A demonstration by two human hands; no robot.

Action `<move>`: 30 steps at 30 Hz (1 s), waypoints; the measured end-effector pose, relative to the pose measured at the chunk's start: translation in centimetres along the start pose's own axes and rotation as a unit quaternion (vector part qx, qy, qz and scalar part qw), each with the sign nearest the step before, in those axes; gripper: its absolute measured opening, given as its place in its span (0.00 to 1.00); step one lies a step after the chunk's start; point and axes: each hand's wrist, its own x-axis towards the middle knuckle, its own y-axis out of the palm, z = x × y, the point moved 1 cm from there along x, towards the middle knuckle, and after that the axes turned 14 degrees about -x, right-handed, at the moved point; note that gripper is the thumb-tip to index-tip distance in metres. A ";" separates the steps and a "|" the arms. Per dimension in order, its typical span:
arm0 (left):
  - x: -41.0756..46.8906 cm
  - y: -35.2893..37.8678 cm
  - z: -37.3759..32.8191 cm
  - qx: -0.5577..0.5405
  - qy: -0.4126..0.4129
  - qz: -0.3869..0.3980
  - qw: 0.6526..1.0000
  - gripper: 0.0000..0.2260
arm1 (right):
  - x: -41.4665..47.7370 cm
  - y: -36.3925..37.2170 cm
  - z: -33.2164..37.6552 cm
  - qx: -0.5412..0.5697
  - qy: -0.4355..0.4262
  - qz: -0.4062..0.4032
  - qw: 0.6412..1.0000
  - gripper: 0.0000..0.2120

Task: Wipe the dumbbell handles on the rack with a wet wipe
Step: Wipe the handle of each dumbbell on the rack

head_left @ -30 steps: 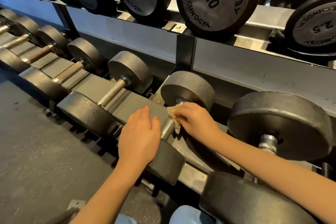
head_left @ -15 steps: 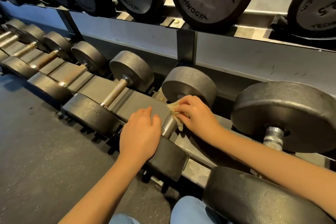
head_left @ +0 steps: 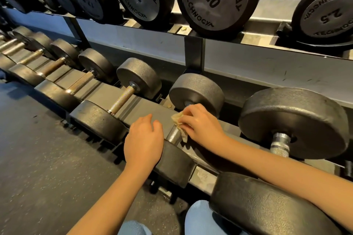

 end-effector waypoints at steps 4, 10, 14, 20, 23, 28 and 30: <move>-0.8 0.1 0.1 0.014 -0.028 -0.009 0.999 0.18 | 0.2 0.0 -0.2 0.028 0.039 0.006 0.999 0.06; -1.2 0.0 0.0 0.037 -0.025 -0.007 0.999 0.18 | 0.2 0.5 1.4 0.087 -0.098 0.030 0.991 0.07; -1.1 0.1 0.1 0.031 -0.025 -0.008 0.999 0.14 | 1.2 0.4 0.3 0.081 -0.077 0.040 0.993 0.06; -1.2 0.0 0.0 0.023 -0.034 -0.014 0.999 0.13 | 1.0 0.6 1.1 0.088 -0.088 0.034 0.992 0.07; -1.3 0.0 -0.1 0.022 -0.034 -0.012 0.999 0.14 | 1.0 0.2 2.4 0.125 -0.171 0.106 0.972 0.08; -1.2 0.0 -0.1 0.017 -0.029 -0.006 0.999 0.11 | 1.7 0.0 -0.3 0.097 -0.094 0.072 0.988 0.07; -1.2 0.0 0.2 0.015 -0.028 -0.007 0.999 0.10 | 1.4 0.0 -0.3 0.084 -0.066 0.055 0.993 0.08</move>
